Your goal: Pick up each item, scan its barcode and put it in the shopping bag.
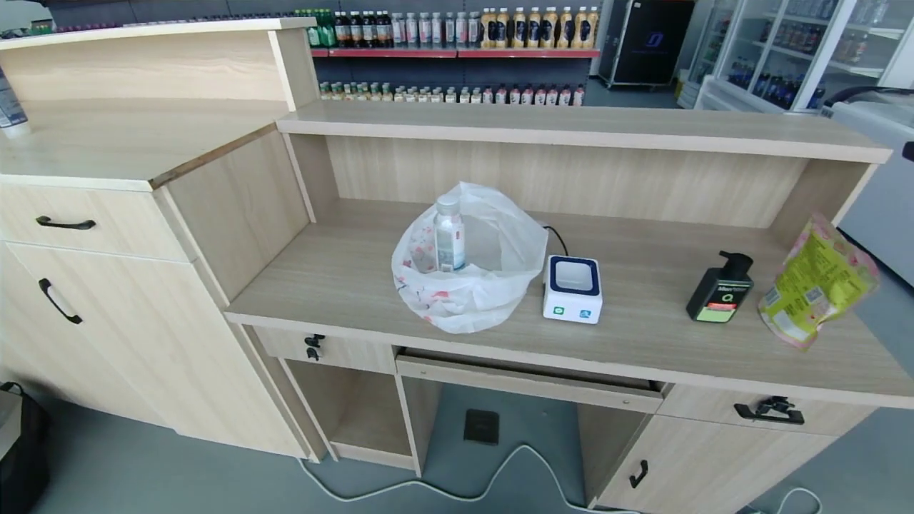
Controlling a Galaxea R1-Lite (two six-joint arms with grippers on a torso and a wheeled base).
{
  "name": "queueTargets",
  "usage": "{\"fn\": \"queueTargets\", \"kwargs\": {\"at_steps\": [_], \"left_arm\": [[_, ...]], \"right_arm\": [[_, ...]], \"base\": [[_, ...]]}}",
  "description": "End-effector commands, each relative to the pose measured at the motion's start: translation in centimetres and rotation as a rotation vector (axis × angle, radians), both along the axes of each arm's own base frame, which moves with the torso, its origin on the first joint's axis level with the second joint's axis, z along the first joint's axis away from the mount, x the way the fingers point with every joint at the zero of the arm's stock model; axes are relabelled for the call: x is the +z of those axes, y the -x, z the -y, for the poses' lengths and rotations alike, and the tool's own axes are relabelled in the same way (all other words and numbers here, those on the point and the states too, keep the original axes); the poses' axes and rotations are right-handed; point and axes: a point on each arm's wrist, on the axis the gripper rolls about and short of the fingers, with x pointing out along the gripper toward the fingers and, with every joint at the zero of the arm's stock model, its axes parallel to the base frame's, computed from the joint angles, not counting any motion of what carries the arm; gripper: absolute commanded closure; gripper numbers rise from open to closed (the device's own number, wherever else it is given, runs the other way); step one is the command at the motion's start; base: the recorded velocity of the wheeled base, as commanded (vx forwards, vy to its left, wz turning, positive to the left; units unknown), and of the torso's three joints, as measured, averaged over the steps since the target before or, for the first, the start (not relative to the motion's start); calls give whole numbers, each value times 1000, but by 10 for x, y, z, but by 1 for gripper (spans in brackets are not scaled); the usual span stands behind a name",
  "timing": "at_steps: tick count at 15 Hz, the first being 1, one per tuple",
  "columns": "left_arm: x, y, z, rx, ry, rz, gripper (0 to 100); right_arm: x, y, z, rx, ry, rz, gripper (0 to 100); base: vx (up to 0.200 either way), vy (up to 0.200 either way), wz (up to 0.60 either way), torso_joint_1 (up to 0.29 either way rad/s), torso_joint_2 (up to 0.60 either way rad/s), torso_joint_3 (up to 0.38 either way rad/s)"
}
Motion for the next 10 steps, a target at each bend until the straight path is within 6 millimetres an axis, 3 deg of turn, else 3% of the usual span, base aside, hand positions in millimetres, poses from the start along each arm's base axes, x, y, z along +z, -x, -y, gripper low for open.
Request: {"fn": "queueTargets", "kwargs": {"at_steps": [1, 3, 5, 8, 10], "left_arm": [[0, 0, 0, 1, 0, 2, 0], [0, 0, 0, 1, 0, 2, 0], [0, 0, 0, 1, 0, 2, 0], [0, 0, 0, 1, 0, 2, 0], [0, 0, 0, 1, 0, 2, 0]], "right_arm": [[-7, -12, 2, -6, 15, -36, 0], [-7, -15, 3, -6, 19, -40, 0], [-8, -33, 4, -6, 14, -47, 0], [-11, -113, 9, -7, 3, 15, 0], [-12, -147, 0, 29, 0, 61, 0]], "base": [[0, 0, 0, 115, -246, -163], [0, 0, 0, 78, -173, -105], [0, 0, 0, 16, -33, -21], [0, 0, 0, 0, 0, 0], [0, 0, 0, 0, 0, 0]]}}
